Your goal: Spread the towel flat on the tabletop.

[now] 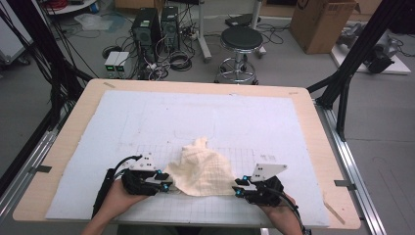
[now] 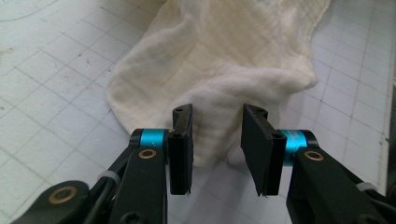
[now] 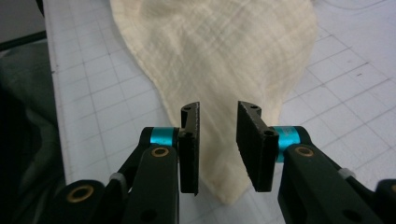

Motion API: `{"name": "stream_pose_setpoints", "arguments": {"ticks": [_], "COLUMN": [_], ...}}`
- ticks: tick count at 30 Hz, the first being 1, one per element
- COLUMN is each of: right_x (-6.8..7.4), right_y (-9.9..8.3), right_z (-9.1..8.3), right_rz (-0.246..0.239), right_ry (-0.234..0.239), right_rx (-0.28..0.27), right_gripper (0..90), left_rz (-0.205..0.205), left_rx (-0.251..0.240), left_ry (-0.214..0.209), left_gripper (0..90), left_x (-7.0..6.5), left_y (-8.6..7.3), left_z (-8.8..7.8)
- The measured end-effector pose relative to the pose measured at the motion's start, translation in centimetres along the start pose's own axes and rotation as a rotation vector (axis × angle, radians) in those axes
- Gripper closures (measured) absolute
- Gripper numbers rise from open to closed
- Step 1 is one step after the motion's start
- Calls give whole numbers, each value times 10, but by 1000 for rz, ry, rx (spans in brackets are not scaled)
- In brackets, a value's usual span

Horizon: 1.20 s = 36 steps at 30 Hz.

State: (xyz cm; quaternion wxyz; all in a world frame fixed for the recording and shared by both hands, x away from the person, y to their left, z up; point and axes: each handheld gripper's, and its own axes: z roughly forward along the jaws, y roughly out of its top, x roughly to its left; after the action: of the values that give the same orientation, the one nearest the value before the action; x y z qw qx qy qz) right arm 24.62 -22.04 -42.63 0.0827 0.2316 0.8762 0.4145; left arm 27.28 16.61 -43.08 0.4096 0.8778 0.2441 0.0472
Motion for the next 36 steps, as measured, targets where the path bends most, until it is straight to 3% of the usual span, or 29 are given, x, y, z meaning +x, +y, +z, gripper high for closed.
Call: {"name": "stream_pose_setpoints", "arguments": {"ticks": [4,6,9,15,19,23,25,28,32,36], "right_x": [-2,-2,-3,-3,-2,2,4,6,16,21], "right_y": [1,1,1,-1,-1,0,0,-2,-4,-3], "right_z": [14,20,21,21,21,21,21,18,14,3], "right_rz": [-17,-31,-20,-4,-15,-33,-38,-25,-47,-34], "right_ry": [-4,-5,-5,-2,-1,10,20,49,79,95], "right_rx": [53,81,77,72,70,80,82,84,89,35], "right_gripper": [681,681,694,727,767,869,879,881,876,767], "left_rz": [2,24,37,46,35,43,52,45,57,40], "left_rx": [17,23,15,-43,-97,-99,-84,-79,-54,-99], "left_ry": [24,31,28,31,34,31,30,11,-7,-20], "left_gripper": [667,706,800,846,849,849,850,852,845,694], "left_x": [2,0,-2,-2,-1,-5,-9,-14,-21,-21], "left_y": [2,3,5,9,9,4,-1,-10,-21,-23], "left_z": [9,12,13,-14,-41,-56,-59,-62,-60,-64]}}
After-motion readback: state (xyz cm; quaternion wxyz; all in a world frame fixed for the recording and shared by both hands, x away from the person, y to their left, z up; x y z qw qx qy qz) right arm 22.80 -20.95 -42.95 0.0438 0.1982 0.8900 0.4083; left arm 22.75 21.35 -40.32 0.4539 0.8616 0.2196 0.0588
